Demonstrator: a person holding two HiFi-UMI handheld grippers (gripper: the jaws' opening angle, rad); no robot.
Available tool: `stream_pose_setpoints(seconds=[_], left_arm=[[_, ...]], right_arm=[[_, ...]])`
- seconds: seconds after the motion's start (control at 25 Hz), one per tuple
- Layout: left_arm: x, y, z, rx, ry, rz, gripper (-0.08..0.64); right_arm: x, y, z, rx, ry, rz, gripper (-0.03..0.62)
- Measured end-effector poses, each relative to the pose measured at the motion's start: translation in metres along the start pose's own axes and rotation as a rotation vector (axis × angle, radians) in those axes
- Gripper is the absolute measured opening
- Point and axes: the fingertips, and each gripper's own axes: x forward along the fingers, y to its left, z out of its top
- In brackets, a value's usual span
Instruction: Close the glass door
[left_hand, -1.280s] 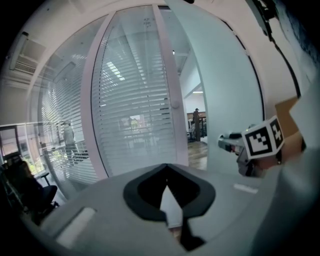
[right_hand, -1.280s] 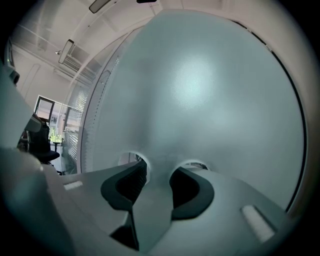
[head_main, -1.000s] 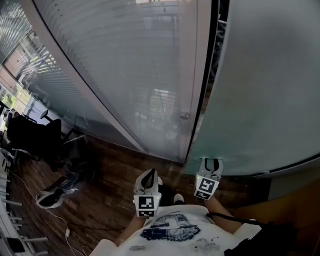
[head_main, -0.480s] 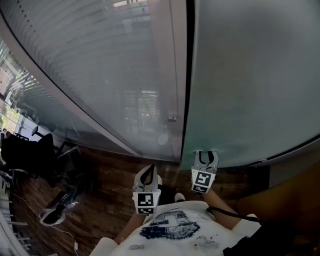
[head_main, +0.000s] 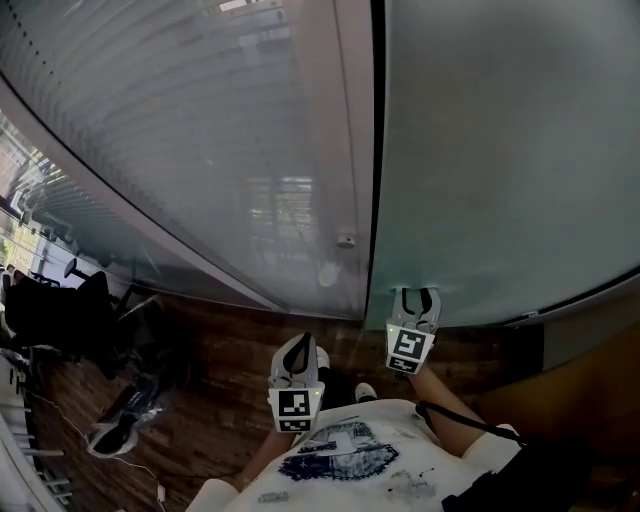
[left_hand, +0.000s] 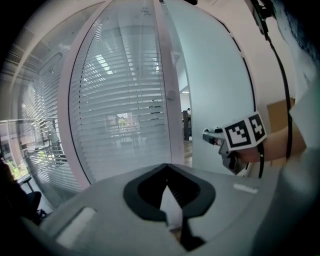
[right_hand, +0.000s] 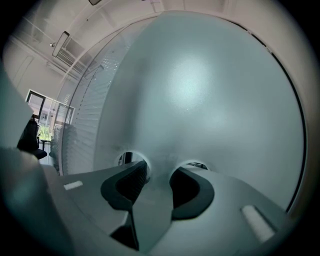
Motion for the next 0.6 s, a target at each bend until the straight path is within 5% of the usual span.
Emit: stream_pose_setpoints(seconds=[0.6], left_arm=[[-0.009,0.019,-0.004,-0.015,0.008,0.042,0.003]], right_arm=[[0.044,-0.012,0.001,0.004,0.014,-0.046,0.144]])
